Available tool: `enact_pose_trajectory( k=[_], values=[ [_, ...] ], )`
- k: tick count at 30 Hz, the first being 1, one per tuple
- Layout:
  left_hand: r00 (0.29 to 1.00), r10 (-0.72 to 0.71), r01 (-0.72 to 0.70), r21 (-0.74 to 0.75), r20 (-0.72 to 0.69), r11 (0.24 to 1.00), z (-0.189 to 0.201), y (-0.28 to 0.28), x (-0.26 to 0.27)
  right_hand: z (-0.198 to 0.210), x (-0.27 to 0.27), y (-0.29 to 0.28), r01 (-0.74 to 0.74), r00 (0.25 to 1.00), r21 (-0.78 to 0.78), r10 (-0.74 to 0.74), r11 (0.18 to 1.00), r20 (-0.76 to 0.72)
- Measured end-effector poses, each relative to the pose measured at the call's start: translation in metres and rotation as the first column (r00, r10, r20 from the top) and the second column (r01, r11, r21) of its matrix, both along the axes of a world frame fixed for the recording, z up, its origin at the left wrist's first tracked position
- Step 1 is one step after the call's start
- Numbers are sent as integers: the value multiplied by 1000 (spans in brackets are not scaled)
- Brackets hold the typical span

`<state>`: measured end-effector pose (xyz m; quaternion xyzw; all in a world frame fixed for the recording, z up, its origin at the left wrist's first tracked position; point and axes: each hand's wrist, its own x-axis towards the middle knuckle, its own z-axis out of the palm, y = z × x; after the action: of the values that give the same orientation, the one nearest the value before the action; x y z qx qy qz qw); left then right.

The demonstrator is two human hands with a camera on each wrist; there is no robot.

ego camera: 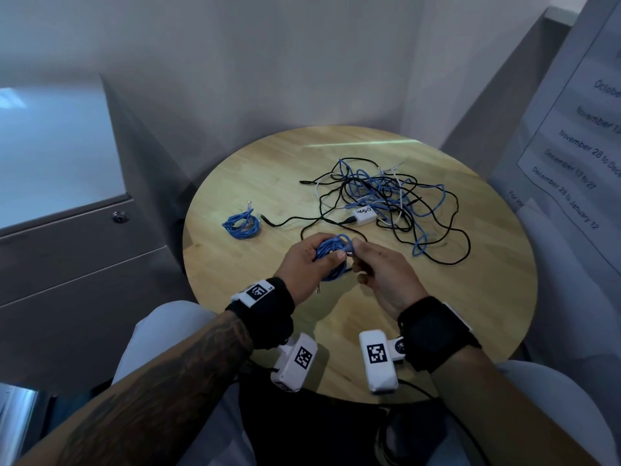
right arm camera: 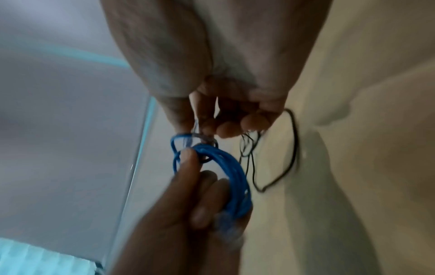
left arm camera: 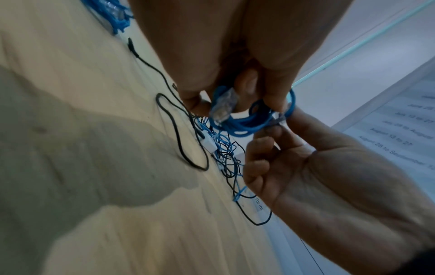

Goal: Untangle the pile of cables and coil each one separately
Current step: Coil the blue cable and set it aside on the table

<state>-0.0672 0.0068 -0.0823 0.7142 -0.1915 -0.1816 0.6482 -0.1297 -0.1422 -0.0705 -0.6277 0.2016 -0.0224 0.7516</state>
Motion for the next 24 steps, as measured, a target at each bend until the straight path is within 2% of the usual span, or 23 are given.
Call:
enact_pose_trajectory(
  k=[2,5,7,10,12,16,18,20,21,24],
  values=[
    [999,-22,24,87,-23,996,1,-2,-2,5,2,-5,55,998,-248,-45,967,45],
    [969,-110,115,10,-222,993,3,-7,-9,13,10,-17,208,976,-381,-167,901,139],
    [932,-165,174,2,-322,985,3,-10,-14,15,11,-24,311,947,-415,-244,855,207],
    [942,-166,206,113,-292,972,-1,-12,-15,13,9,-23,348,928,-450,-236,822,288],
    [934,-193,237,118,-301,964,-2,-12,-14,11,9,-19,342,928,-461,-217,819,303],
    [905,-229,223,-59,-359,973,0,-11,-15,10,13,-25,378,921,-386,-298,842,251],
    [887,-202,138,-179,-416,974,4,-6,-12,13,10,-32,354,930,-244,-312,903,194],
    [873,-173,67,-239,-456,969,10,0,-6,14,6,-35,287,949,-90,-271,954,162],
    [880,-157,43,-253,-449,967,12,3,-2,13,5,-34,236,963,-95,-219,967,159],
    [921,-84,-24,-271,-380,962,14,7,7,5,3,-20,46,991,-279,-9,959,133]
  ],
)
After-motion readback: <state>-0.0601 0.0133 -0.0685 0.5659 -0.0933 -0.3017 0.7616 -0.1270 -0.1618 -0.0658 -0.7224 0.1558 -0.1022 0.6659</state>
